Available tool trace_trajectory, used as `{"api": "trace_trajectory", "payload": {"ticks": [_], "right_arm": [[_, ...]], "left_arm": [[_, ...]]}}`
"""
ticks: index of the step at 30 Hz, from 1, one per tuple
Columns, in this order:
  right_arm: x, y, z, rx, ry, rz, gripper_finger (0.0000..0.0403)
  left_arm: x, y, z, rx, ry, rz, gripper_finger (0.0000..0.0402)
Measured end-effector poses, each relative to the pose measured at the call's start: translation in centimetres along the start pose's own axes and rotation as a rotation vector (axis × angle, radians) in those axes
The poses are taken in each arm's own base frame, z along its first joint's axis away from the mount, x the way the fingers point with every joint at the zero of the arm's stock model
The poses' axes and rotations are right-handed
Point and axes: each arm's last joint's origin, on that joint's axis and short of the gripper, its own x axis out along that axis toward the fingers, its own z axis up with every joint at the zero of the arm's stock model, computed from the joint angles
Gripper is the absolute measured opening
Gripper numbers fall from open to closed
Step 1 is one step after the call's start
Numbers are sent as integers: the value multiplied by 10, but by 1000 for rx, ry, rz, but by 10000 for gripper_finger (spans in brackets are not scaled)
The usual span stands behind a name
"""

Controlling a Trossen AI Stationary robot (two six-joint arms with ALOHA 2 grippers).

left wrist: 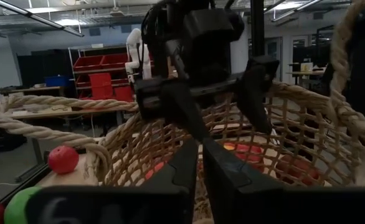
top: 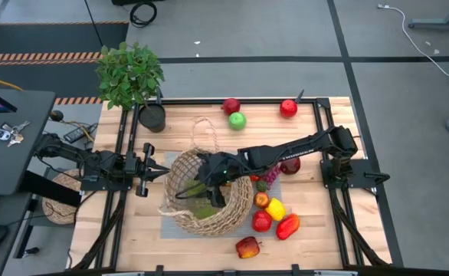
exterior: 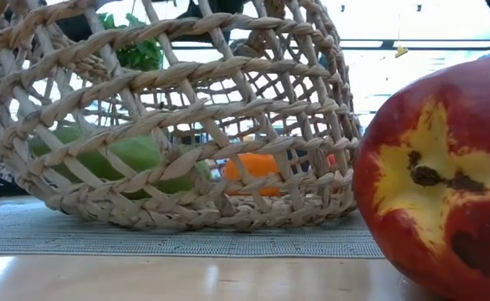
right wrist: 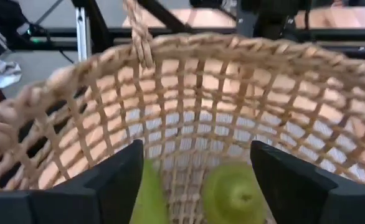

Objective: Build produce basket
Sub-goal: Put the green apple into the brown basket

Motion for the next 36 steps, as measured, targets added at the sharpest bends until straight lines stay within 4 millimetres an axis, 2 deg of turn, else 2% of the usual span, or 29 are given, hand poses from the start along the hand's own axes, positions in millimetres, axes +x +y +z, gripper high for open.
{"api": "trace_trajectory", "payload": {"ticks": [5, 11, 15, 21, 30, 36], "right_arm": [[-22, -6, 25, -5, -102, -46, 315], [-61, -13, 47, -11, -170, -153, 311], [-90, -25, 49, -8, -119, -292, 310], [-117, -49, 45, 21, -39, -409, 310], [-136, -100, 6, 113, -2, -567, 310], [-157, -138, -45, 278, 18, -720, 313]], "left_arm": [[0, 0, 0, 0, 0, 0, 28], [0, 0, 0, 0, -1, 0, 34], [0, 0, 0, 0, -1, 0, 36], [0, 0, 0, 0, 0, 0, 28], [0, 0, 0, 0, -1, 0, 36], [0, 0, 0, 0, -1, 0, 29]]}}
